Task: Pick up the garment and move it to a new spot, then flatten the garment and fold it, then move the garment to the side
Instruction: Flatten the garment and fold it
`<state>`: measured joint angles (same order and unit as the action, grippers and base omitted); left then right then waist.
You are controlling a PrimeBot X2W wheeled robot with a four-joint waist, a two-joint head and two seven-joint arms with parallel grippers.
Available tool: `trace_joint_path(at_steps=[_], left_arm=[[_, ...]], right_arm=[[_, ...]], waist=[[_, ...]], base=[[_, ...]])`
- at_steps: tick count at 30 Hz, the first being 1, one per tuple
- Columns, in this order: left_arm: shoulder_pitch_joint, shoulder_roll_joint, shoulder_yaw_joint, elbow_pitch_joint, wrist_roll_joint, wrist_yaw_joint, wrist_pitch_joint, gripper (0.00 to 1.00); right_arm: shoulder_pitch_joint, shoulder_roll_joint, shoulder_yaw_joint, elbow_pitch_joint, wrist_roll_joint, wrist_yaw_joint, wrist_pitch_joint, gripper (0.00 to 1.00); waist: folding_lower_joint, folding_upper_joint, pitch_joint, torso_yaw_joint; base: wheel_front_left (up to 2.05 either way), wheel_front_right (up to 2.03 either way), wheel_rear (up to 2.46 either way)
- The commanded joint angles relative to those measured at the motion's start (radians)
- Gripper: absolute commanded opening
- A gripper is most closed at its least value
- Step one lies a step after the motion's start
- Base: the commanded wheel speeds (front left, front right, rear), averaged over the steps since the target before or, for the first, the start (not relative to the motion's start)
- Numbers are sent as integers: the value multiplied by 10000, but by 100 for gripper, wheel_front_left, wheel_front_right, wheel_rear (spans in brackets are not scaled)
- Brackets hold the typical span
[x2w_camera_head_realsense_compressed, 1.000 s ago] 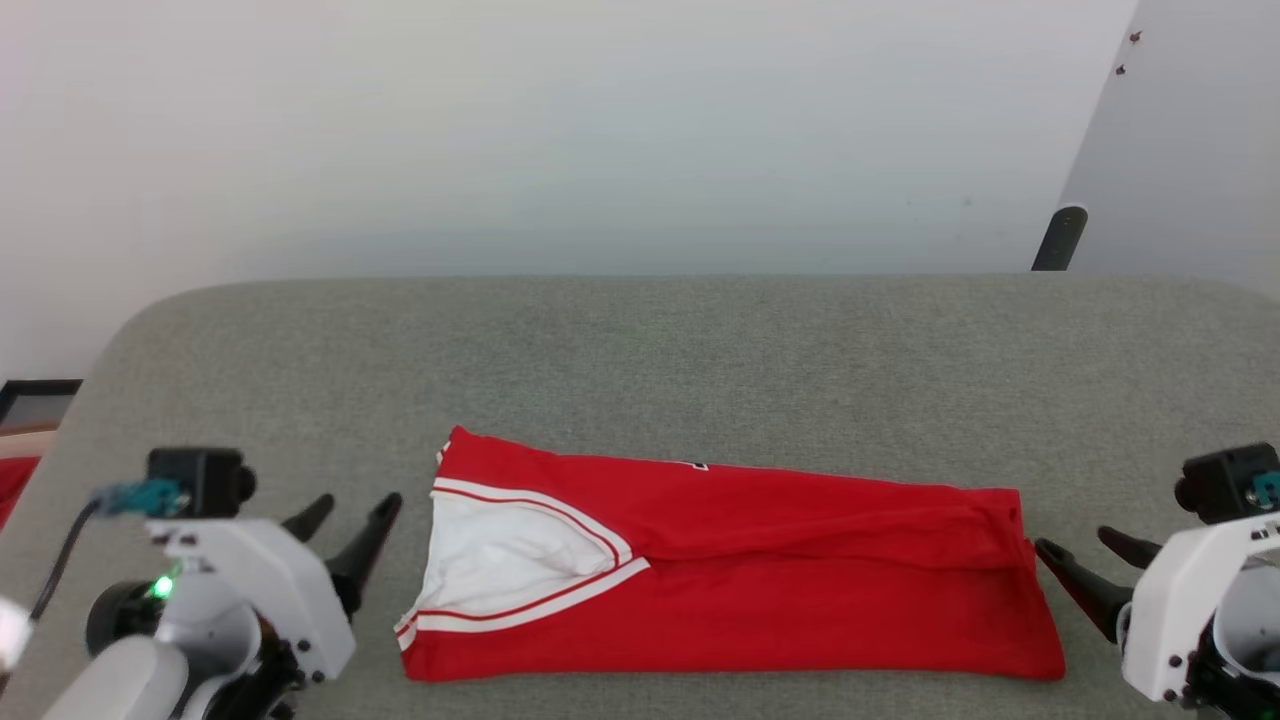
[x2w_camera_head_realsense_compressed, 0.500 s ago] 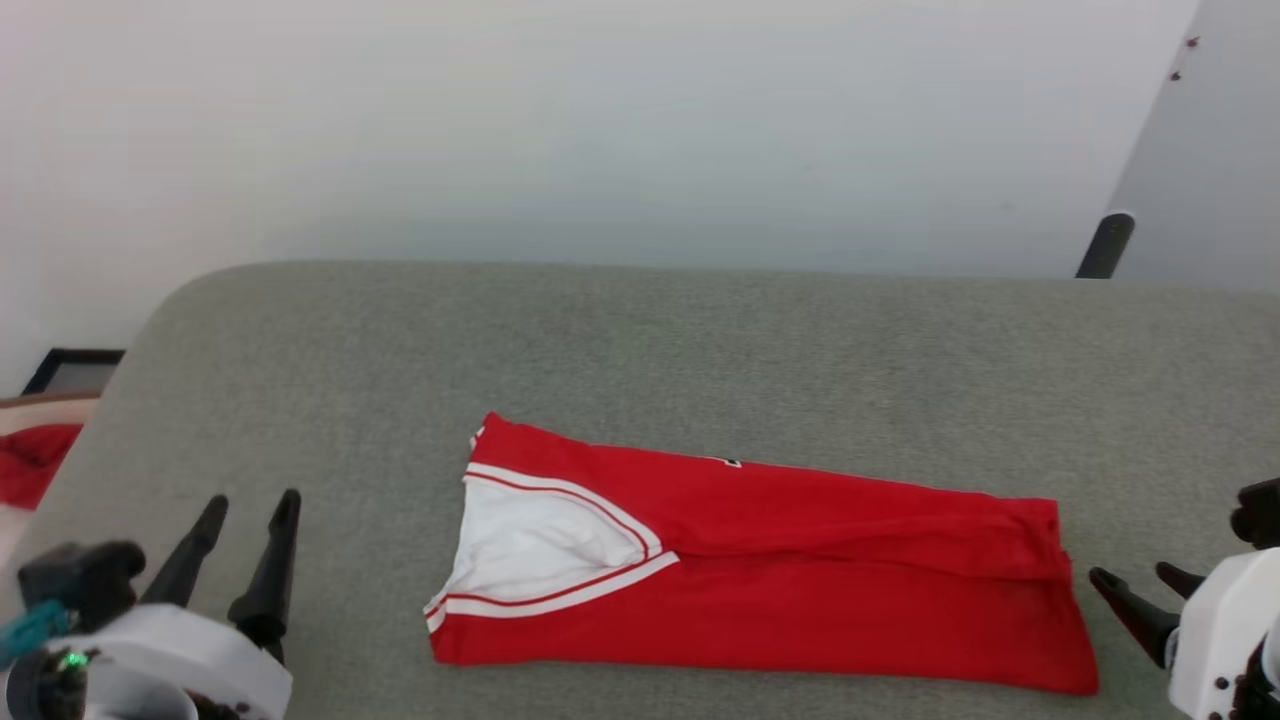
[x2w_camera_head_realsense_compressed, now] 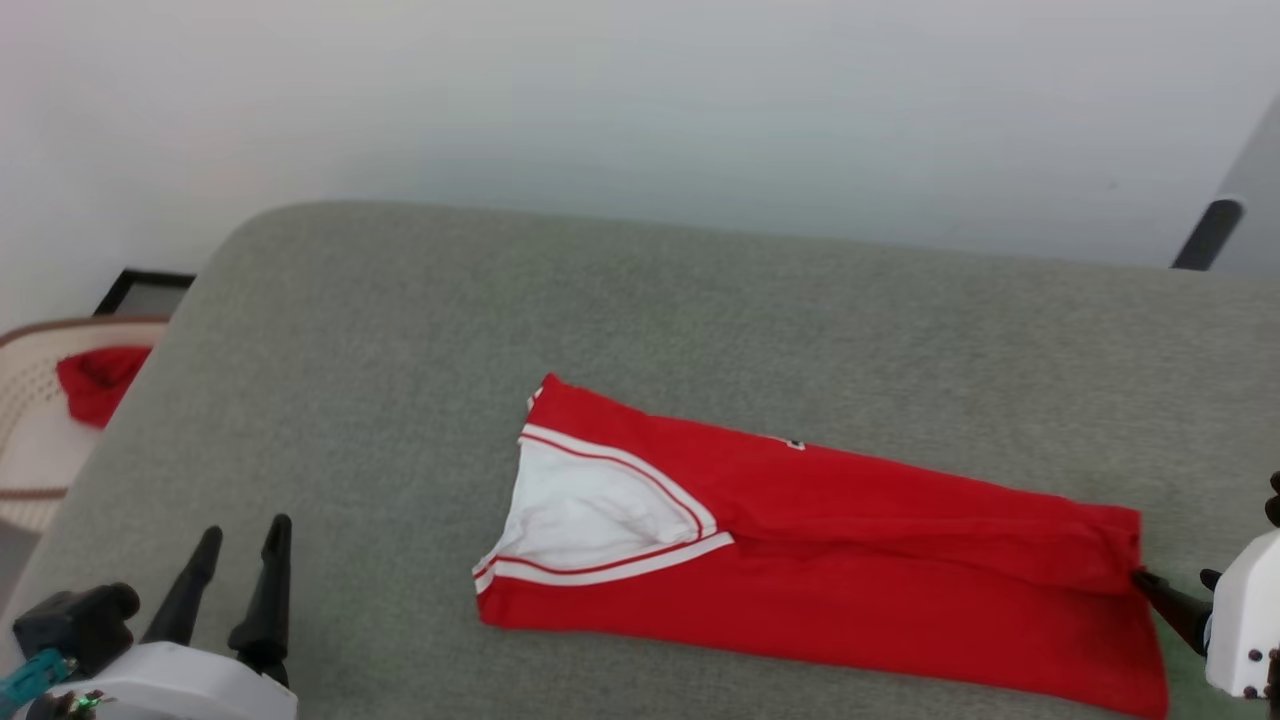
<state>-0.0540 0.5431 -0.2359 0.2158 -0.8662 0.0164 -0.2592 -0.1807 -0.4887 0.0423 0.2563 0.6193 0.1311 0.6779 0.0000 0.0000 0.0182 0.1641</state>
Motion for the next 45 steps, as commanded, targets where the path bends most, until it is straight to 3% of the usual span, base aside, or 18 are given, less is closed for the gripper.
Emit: trace_joint_path(at_steps=[1,17,18,19,20,32,45], left_arm=[[-45,-49,89,41,118,-86,-45,100],[-265,-1740,1831,137,1422,-982,-46,100],[-268,-1830,1905,170,1483,-1046,-46,100],[-269,-1910,1973,201,1549,-1072,-46,100],[-280,-2008,2047,231,1599,-1131,-46,100],[-165,-2691,2773,234,2122,-1420,-47,100],[173,-2743,3024,118,2305,-1484,-46,100]], right_arm=[[-151,-5,-8,77,-30,-8,71,100],[-1038,364,259,1751,-305,-8,1412,100],[-1079,434,330,1884,-235,-6,1511,93],[-1113,465,437,1944,-182,-3,1586,29],[-1164,484,508,1987,-93,-1,1642,0],[-1743,-34,757,2328,212,-12,1344,0],[-2298,-1330,408,3181,233,-12,497,0]], waist=[[0,0,315,297],[0,0,1423,931],[0,0,1457,949],[0,0,1489,963],[0,0,1521,976],[0,0,1512,904],[0,0,1104,282]], base=[[0,0,0],[0,0,0],[0,0,0],[0,0,0],[0,0,0],[0,0,0],[0,0,0]])
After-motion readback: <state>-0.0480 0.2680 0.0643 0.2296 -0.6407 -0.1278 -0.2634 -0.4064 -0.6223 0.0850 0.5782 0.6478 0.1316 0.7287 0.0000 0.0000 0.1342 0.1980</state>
